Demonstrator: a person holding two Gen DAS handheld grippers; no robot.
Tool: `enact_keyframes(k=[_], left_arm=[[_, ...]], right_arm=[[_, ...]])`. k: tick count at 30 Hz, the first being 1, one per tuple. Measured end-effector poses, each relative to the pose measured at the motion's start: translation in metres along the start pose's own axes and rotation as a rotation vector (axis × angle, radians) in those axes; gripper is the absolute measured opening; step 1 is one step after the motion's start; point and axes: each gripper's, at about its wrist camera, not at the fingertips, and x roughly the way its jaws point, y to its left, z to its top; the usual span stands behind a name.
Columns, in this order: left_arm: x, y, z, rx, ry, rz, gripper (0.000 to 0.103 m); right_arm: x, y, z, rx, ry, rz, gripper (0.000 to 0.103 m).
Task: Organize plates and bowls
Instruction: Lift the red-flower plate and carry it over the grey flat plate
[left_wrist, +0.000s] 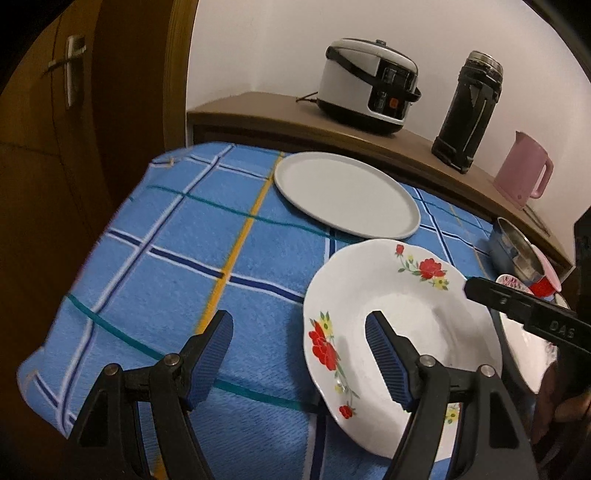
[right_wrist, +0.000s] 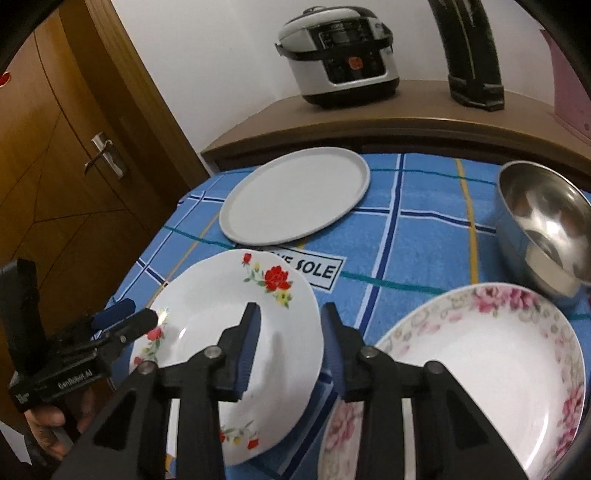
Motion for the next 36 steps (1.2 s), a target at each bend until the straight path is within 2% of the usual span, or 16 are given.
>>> enact_keyframes(k=[4,6,8,10,14,22,26,31,36], left_arm=[[0.005,-0.002,-0.002,-0.008,0.023,-0.045,0.075],[0.008,-0.005,-0.004,0.003,0.036,-0.055,0.058],[0.013,-0.006,-0.006,-0.002,0.064,-0.087,0.054],[0.013,-0.009,-0.008,0.010,0.061,-0.087,0.053],[0.011,-0.011,-0.010,0.013,0.077,-0.123,0.036],[0.007,-0.005,-0.010,-0.048,0.060,-0.130,0.036],[0.003,0.003,-0.004,-0.078,0.035,-0.107,0.036],[-0.001,0.006,0.008,-0.025,0.006,-0.050,0.036],[0.003,0.018,0.024,-0.039,0.003,-0.048,0.036]], right_arm=[[0.015,-0.003,0.004,-0.006,0.051,0.005,0.035],[0.021,-0.005,0.005,0.006,0.074,0.019,0.035],[0.022,-0.003,0.006,-0.008,0.081,0.011,0.035],[0.023,0.000,0.006,-0.031,0.086,-0.006,0.035],[0.025,0.004,0.006,-0.070,0.097,-0.030,0.035],[0.030,0.007,0.007,-0.112,0.119,-0.054,0.029],[0.031,0.003,0.006,-0.034,0.133,0.017,0.023],[0.032,0.013,0.007,-0.017,0.096,0.011,0.023],[0.036,0.023,0.017,0.013,0.073,0.021,0.023]])
